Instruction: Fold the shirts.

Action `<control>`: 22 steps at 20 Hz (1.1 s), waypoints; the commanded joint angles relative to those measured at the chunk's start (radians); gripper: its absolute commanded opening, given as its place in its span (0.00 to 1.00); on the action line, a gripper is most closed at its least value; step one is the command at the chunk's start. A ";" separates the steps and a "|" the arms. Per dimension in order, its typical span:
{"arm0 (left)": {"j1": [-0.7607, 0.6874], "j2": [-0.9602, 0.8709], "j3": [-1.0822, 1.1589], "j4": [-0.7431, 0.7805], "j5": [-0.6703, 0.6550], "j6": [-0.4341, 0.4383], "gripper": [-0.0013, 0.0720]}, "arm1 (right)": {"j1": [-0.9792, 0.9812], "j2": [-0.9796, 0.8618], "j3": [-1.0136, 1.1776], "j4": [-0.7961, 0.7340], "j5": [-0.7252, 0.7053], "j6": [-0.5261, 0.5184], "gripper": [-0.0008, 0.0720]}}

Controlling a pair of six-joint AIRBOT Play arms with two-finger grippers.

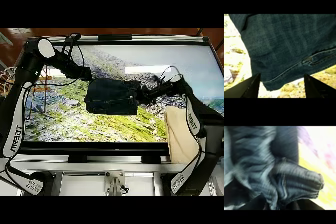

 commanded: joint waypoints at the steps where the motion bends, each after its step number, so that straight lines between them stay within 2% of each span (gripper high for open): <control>1: 0.005 0.002 0.001 0.000 0.001 0.000 0.83 | -0.027 0.106 0.067 0.044 0.011 -0.026 0.14; 6: 0.005 0.003 0.001 0.000 0.001 0.000 0.83 | -0.095 0.237 0.210 0.002 0.018 0.086 0.14; 9: 0.005 0.005 0.001 0.000 0.001 0.000 0.83 | -0.102 0.245 0.216 -0.154 0.077 0.172 0.14; 11: 0.005 0.005 0.001 0.000 0.001 0.001 0.83 | -0.060 0.220 0.188 -0.226 0.132 0.183 0.14; 14: 0.008 0.005 0.001 0.012 0.000 0.026 0.83 | 0.026 0.174 0.137 -0.232 0.107 0.182 0.14; 18: 0.037 0.003 0.001 0.070 -0.003 0.022 0.85 | 0.119 0.153 0.150 -0.086 -0.026 0.109 0.14; 22: 0.080 -0.009 0.000 0.068 -0.003 0.021 0.85 | 0.145 0.153 0.232 0.247 -0.163 0.031 0.14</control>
